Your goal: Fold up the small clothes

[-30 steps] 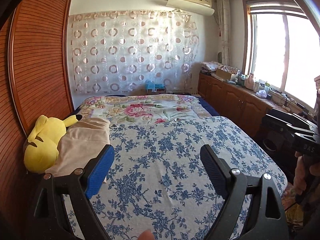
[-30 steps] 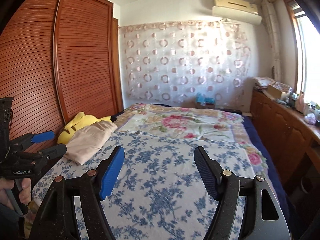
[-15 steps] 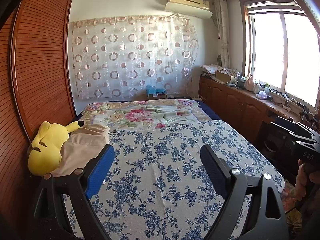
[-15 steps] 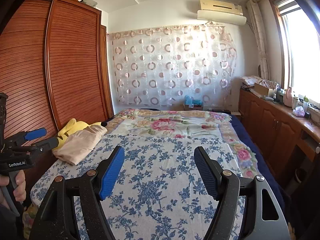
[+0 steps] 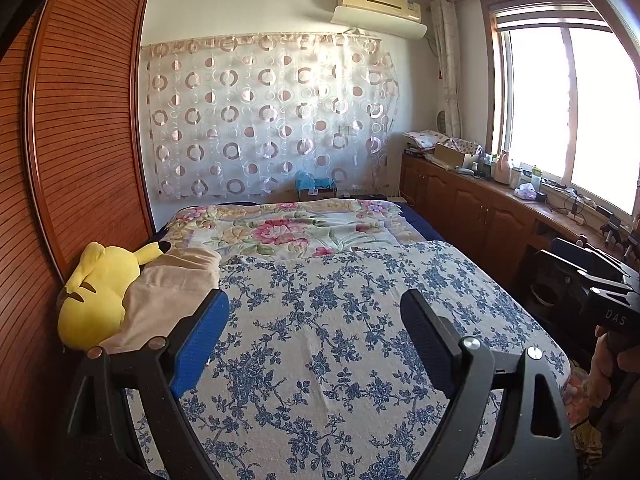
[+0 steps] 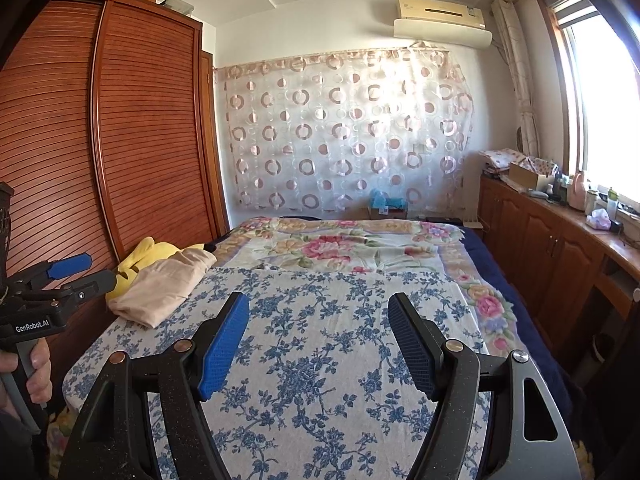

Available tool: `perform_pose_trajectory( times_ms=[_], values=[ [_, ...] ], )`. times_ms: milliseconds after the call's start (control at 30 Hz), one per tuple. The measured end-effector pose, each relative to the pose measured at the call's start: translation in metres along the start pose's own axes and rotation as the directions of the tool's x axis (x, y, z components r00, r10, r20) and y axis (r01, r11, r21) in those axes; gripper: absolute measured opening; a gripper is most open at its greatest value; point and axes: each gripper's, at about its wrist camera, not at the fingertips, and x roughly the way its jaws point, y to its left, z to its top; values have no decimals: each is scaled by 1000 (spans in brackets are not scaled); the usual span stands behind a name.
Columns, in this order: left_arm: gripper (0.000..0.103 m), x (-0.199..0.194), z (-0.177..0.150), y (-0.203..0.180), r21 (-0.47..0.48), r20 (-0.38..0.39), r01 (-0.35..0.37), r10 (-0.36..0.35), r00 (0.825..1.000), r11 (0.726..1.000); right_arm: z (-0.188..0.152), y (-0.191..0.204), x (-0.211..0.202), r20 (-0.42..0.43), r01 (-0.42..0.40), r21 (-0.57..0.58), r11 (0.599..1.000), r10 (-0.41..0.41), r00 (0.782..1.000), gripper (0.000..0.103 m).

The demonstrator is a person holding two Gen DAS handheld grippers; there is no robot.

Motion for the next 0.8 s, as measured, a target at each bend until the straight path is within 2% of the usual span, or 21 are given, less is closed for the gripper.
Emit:
perform_pose_trajectory(
  times_ms=[800],
  values=[
    [88,-3,-2,1,-6,8,-7,7,1000,1000,-2,-4,2,8,-4,-5,1000,4,1000,74]
  ],
)
